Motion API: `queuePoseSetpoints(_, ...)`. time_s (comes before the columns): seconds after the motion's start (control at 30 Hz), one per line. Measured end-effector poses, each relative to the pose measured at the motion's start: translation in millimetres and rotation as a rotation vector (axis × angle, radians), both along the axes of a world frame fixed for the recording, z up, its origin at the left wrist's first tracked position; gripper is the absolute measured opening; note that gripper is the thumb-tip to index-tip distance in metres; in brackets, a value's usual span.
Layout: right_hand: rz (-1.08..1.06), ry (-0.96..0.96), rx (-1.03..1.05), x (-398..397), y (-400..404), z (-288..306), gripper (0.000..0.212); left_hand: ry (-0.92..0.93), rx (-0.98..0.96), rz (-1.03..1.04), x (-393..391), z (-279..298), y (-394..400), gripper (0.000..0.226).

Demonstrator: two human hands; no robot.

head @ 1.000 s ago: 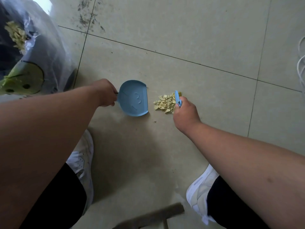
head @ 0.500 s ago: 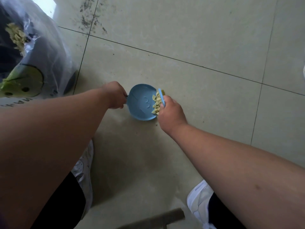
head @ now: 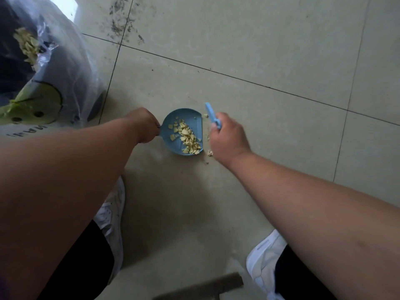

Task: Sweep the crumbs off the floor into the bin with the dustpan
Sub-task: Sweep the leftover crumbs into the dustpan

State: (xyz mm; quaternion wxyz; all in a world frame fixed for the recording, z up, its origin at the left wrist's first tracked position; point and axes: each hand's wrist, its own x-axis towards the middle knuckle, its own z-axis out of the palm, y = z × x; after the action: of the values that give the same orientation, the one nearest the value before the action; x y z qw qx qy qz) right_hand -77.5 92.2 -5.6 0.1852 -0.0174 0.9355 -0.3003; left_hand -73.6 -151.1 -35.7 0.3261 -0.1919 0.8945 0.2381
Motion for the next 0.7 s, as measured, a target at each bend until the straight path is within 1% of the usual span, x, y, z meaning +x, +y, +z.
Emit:
queuePoseSetpoints(0.17,-0.168,0.026,0.147,-28,55,1,0.02,0.001,-0.001,0.028,1,8,-14,0.027)
queuePoseSetpoints(0.3,-0.187,-0.03,0.27,-15,87,2,0.014,-0.018,-0.045,0.07,2,16,-26,0.031)
queuePoseSetpoints(0.37,-0.185,-0.073,0.31,1,93,0,0.011,-0.041,-0.079,0.002,5,18,-32,0.031)
queuePoseSetpoints(0.43,-0.167,-0.097,0.31,16,90,-5,0.013,-0.044,-0.115,-0.111,10,21,-36,0.03)
queuePoseSetpoints(0.5,-0.146,-0.116,0.288,28,80,-9,0.018,-0.052,-0.148,-0.198,15,22,-36,0.03)
queuePoseSetpoints(0.63,-0.151,-0.176,0.263,46,49,-12,0.028,-0.047,-0.207,-0.268,24,20,-25,0.025)
queuePoseSetpoints(0.7,-0.155,-0.187,0.237,52,31,-14,0.034,-0.042,-0.237,-0.311,28,18,-15,0.027)
